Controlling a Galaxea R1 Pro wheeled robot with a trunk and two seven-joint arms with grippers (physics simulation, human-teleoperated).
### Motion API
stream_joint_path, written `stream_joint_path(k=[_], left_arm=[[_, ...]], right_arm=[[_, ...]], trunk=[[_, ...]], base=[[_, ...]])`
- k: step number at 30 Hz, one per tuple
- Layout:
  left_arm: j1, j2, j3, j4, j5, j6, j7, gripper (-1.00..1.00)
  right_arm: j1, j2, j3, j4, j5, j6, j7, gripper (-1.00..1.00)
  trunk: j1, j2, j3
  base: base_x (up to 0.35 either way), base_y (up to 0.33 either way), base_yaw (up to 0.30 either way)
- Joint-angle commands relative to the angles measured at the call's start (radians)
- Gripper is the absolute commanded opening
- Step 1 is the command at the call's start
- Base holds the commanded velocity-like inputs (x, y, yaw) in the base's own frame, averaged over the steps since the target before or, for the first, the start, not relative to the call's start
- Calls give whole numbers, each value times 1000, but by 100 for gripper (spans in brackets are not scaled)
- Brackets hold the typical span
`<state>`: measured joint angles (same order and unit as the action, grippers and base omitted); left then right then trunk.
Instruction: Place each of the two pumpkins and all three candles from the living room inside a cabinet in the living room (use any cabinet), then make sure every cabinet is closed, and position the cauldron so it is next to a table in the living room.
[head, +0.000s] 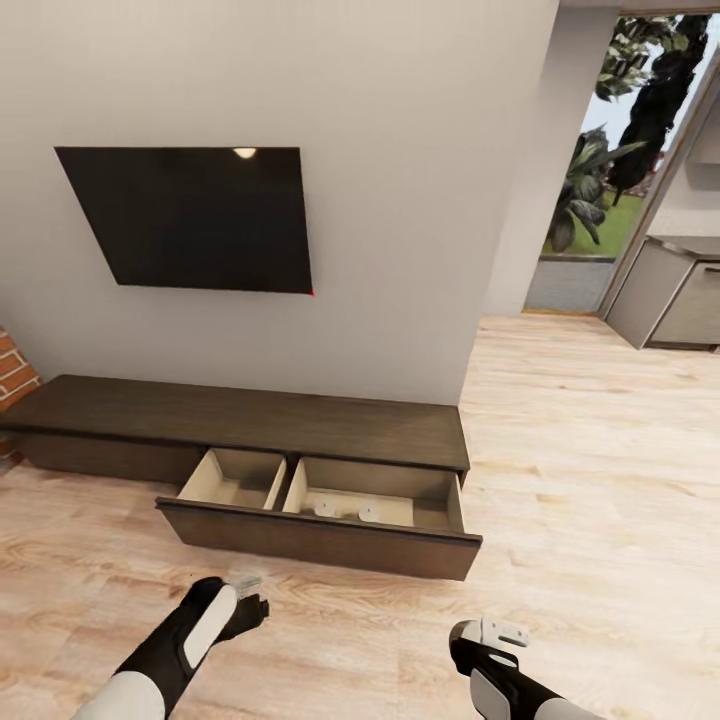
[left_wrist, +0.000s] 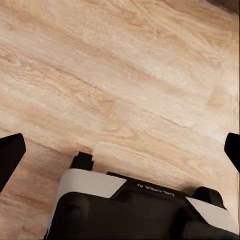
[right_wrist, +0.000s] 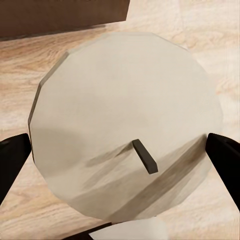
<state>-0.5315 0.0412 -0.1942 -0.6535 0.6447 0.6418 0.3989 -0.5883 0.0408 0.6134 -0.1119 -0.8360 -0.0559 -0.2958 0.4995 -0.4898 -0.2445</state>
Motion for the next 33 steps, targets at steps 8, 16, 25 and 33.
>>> stream_joint_path(k=[8,16,25,33], left_arm=[[42,40,76,-428,13,336,15,100],[44,36,88,-451,12,352,15,100],[44,36,87,-451,13,352,15,100],[44,40,89,-460,6,352,15,100]], right_arm=[[-1,2,8,-2,-10,1,-5,-100],[-1,5,6,-111,-12,194,-9,-100],[-1,3,-47,-434,-26,648,-130,-100],[-8,4,-202,-638,-24,869,-274,-100]], trunk=[[-30,55,23],[-34,62,27],[-34,62,27],[-34,62,27]], base=[[0,0,0],[0,0,0],[0,0,0],[0,0,0]])
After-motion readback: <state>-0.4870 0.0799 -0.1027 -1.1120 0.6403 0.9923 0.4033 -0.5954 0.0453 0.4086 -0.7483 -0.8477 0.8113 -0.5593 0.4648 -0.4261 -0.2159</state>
